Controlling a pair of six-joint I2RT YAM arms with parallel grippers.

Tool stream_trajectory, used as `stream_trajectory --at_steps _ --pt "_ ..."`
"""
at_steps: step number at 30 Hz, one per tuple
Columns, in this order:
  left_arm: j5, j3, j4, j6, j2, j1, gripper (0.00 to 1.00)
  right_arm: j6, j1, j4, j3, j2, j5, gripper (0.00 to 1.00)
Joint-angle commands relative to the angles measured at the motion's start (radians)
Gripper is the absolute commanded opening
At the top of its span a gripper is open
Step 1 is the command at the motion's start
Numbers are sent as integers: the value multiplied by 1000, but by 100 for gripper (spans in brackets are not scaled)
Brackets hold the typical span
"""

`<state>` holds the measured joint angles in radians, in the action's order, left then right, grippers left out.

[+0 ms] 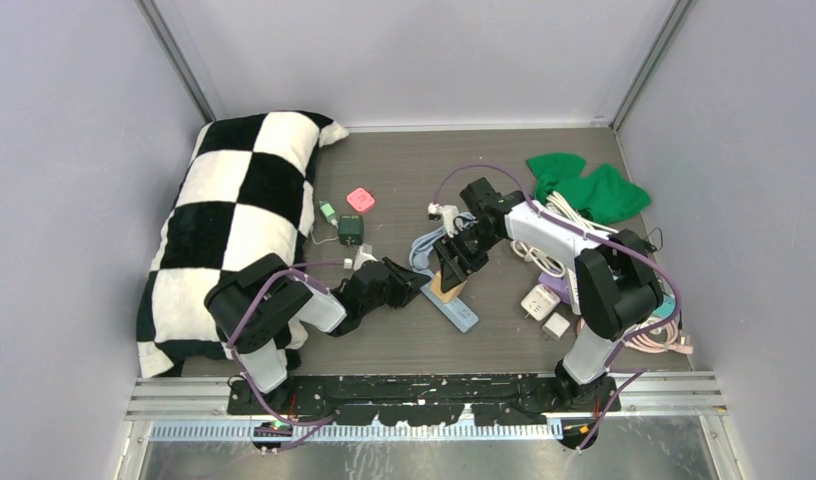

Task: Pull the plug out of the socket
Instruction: Remove the plug from the socket.

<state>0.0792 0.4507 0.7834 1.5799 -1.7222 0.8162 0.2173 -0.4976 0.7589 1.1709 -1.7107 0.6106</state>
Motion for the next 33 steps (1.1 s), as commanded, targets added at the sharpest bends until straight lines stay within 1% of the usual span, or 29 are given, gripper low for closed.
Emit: stream_trajectory --at_steps 1,3,7,9,11,15,17,20,23,29,31,33 --pt "27 0 -26 -55 -11 -2 0 40 -136 55 75 51 93 1" --pt "35 -8 -27 -54 -4 -2 0 40 -167 68 100 42 95 1" --pt "46 -20 -27 -51 6 -2 0 42 -160 73 124 15 46 1" --pt "47 -19 -27 -51 4 -2 0 44 -123 67 115 4 32 1" --pt "44 -16 -27 -51 0 -2 0 34 -59 51 98 5 26 1" --pt "36 -3 -28 -53 -18 -2 0 3 52 1 37 42 26 1" --pt "27 9 -27 -55 -31 -2 0 2 62 -30 1 60 14 1" --pt "17 23 -28 -61 -42 -2 0 -1 62 -26 -8 62 24 1" --pt "19 23 -31 -62 -40 -2 0 1 29 -4 20 56 74 1" --pt "25 20 -37 -67 -36 -2 0 77 -143 92 95 62 141 1" --pt "27 16 -39 -65 -34 -2 0 81 -153 102 120 55 165 1" --pt "29 13 -39 -64 -30 -2 0 101 -148 113 131 43 128 1"
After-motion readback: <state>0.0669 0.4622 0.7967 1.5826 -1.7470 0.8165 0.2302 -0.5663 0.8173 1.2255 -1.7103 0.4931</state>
